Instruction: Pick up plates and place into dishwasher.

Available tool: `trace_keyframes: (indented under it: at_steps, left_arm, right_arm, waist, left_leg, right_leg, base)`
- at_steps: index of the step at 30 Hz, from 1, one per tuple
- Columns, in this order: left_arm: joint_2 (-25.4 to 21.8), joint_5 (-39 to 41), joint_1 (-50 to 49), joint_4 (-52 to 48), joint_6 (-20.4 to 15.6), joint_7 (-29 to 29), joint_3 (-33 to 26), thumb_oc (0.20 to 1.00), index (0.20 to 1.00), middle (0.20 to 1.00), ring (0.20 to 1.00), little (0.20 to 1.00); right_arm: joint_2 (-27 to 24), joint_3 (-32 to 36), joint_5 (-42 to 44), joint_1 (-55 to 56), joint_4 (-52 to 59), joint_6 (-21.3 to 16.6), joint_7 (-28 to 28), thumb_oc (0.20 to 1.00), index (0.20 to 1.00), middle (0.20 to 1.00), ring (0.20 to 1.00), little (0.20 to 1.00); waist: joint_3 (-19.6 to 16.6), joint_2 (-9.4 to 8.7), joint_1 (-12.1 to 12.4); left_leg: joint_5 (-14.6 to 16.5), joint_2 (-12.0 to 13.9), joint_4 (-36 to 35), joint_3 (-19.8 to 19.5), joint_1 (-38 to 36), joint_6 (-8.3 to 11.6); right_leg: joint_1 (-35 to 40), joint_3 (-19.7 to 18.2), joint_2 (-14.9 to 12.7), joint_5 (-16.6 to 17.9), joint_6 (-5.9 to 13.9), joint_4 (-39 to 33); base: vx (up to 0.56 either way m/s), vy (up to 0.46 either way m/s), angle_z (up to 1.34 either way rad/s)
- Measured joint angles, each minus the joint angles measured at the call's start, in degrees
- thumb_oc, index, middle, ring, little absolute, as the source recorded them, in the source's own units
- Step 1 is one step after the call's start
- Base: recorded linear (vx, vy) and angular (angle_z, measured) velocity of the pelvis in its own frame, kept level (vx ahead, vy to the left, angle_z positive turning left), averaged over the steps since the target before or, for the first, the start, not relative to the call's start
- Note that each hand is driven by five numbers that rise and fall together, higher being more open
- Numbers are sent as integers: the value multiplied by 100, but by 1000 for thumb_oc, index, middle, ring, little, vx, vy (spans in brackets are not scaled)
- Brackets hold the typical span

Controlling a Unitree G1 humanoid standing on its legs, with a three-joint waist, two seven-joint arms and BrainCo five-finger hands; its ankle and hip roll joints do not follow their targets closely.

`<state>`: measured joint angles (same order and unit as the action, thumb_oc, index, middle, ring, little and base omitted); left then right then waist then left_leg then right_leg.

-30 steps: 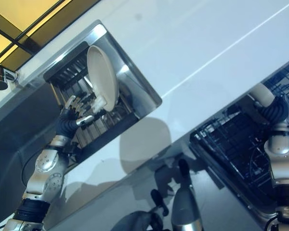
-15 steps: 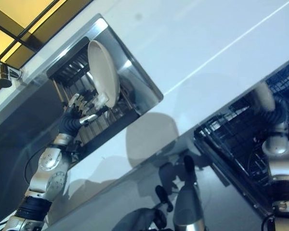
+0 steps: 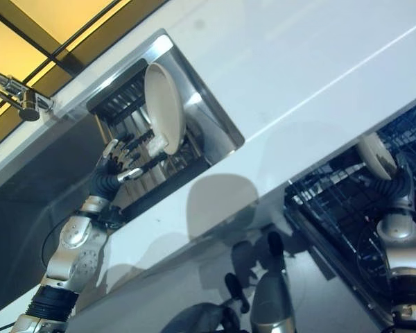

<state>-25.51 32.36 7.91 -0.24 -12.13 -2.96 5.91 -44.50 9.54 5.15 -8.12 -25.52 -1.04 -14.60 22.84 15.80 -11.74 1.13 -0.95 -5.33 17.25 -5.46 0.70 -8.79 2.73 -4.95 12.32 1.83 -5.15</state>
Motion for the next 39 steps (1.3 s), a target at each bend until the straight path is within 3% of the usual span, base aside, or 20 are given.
trace_keyframes:
  at_steps: [4, 10, 18, 26, 33, 36, 39]
  left_arm:
    - [1, 2, -256, 1, 0, -106, -44, 1000, 1000, 1000, 1000, 1000]
    - [4, -4, -509, 15, 0, -221, -55, 1000, 1000, 1000, 1000, 1000]
    - [202, -14, -968, 46, 0, -446, -469, 1000, 1000, 1000, 1000, 1000]
    - [219, -37, -1361, 146, 1, -697, -726, 1000, 1000, 1000, 1000, 1000]
    - [221, -39, -1569, 163, 47, -808, -804, 1000, 1000, 1000, 1000, 1000]
    - [221, -153, -1581, 172, 53, -831, -941, 1000, 1000, 1000, 1000, 1000]
    - [216, -417, -1586, 183, -35, -789, -965, 1000, 1000, 1000, 1000, 1000]
  right_arm:
    - [350, -7, 0, 340, -75, 16, 50, 1000, 1000, 1000, 1000, 1000]
    - [680, -135, 2, 926, -94, 80, 178, 1000, 1000, 1000, 1000, 1000]
    - [1088, -58, -137, 1791, 849, 233, -11, 1000, 1000, 1000, 1000, 1000]
    - [1277, 411, -455, 2099, 1554, 238, -17, 1000, 1000, 1000, 1000, 1000]
    - [1355, 440, -628, 2334, 2110, 231, -25, 1000, 1000, 1000, 1000, 1000]
    - [1363, 583, -613, 2355, 2570, 108, -133, 1000, 1000, 1000, 1000, 1000]
    - [1363, 728, -587, 2338, 3044, -267, -380, 1000, 1000, 1000, 1000, 1000]
  waist:
    - [-284, -307, 18]
    - [-664, -626, 26]
    - [-952, -683, 18]
    - [-1368, -1059, 21]
    - [-1616, -1239, 24]
    - [-1629, -1243, 22]
    - [-1642, -1231, 29]
  left_leg:
    - [12, 42, -2, -21, -87, 25]
    - [43, 81, -6, -37, -200, 61]
    - [92, 117, -9, -48, -318, 66]
    - [113, 181, -10, -30, -424, 94]
    - [124, 179, -11, -12, -511, 106]
    - [124, 177, -11, -11, -539, 106]
    - [125, 182, -12, -8, -592, 108]
  right_leg:
    - [97, 29, 35, -26, -19, -1]
    - [261, 45, 70, -65, -20, -4]
    - [375, 36, 114, -93, -33, -6]
    - [465, 7, 192, -111, -52, -7]
    - [541, -24, 193, -112, -53, -13]
    - [567, -27, 193, -112, -52, -13]
    - [613, -32, 202, -115, -58, -14]
  base:
    - [34, -15, 4]
    - [25, -23, 1]
    - [35, -24, -1]
    - [39, -10, -3]
    - [32, 4, -1]
    - [9, 11, 0]
    - [29, 41, 0]
